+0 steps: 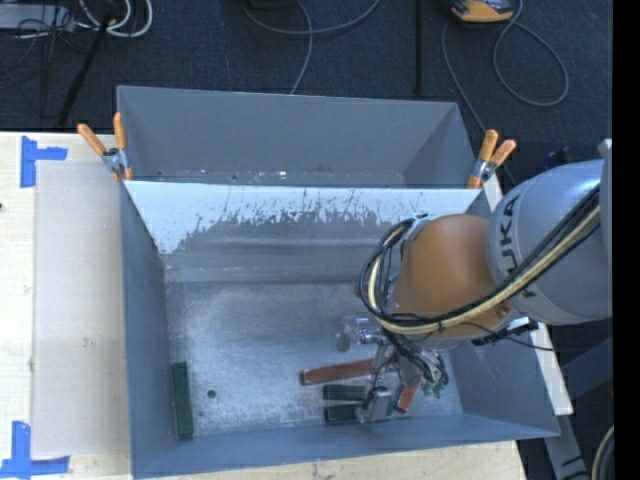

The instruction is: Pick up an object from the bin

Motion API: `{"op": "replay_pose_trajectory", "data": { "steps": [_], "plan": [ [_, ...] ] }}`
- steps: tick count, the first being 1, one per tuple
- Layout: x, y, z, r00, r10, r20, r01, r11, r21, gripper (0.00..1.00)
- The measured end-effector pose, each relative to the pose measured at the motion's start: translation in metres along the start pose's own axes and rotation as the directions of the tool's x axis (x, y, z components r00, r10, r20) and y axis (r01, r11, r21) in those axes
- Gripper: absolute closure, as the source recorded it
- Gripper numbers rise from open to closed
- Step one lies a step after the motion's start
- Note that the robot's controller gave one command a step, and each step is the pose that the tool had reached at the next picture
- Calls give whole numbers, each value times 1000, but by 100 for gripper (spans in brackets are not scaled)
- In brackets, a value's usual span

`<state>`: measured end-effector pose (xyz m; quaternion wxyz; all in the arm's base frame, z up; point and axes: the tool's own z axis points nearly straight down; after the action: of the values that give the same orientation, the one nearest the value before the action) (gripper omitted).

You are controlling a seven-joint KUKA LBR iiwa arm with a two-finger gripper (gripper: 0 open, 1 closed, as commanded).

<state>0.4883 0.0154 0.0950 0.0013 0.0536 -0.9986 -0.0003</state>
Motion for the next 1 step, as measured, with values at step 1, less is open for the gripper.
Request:
{"op": "replay_pose_trajectory", "data": {
  "steps": [1],
  "plan": [
    [0,0,0,1000,1,0,-1,1000,0,100]
  ]
}}
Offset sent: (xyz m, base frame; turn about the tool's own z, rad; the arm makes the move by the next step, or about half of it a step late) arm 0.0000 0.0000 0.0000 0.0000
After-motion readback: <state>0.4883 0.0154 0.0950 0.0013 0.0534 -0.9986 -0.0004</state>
